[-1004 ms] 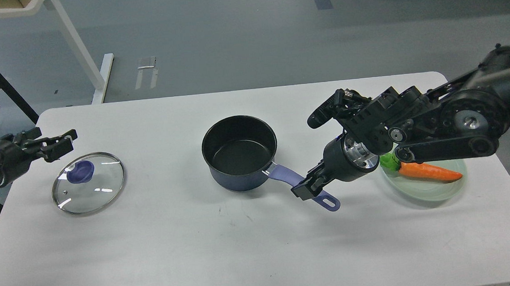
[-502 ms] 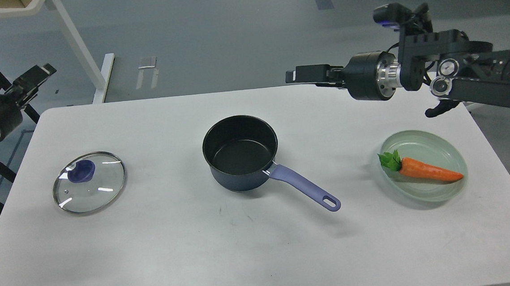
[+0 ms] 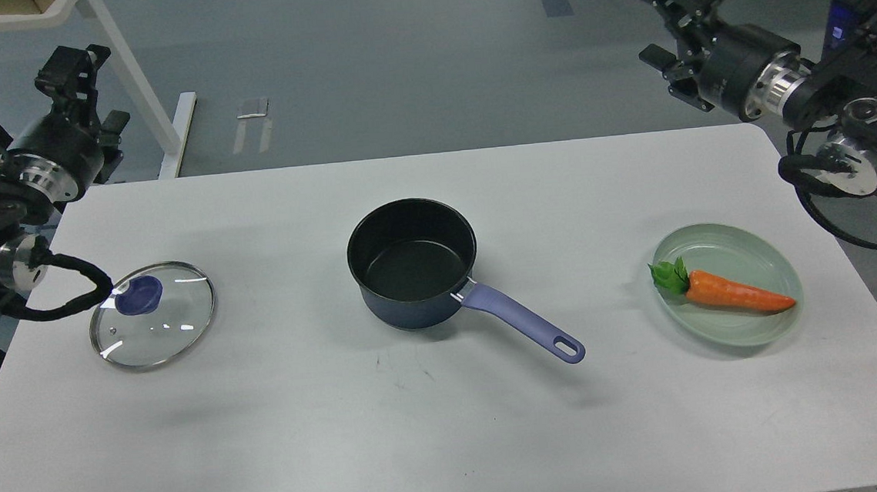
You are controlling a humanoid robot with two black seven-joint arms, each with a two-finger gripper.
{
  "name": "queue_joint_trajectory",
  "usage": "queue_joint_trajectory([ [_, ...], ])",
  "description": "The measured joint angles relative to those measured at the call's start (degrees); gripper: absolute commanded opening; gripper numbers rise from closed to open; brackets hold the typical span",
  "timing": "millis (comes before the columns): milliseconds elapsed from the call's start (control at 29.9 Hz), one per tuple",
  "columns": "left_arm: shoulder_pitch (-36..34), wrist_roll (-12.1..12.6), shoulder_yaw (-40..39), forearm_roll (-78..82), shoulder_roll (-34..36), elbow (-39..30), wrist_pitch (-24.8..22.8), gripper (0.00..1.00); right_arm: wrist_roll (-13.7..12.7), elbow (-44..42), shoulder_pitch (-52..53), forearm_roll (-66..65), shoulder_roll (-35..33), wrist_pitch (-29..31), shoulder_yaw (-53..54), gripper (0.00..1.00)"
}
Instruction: Open pot lid
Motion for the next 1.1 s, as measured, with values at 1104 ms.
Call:
queue_joint_trajectory([
  [1104,8.3,0.0,-16.6,-13.1,-8.0,13.9,-14.1,1.0,3.3,-27.7,-7.1,24.9,24.8,5.2,23.0,1.0],
])
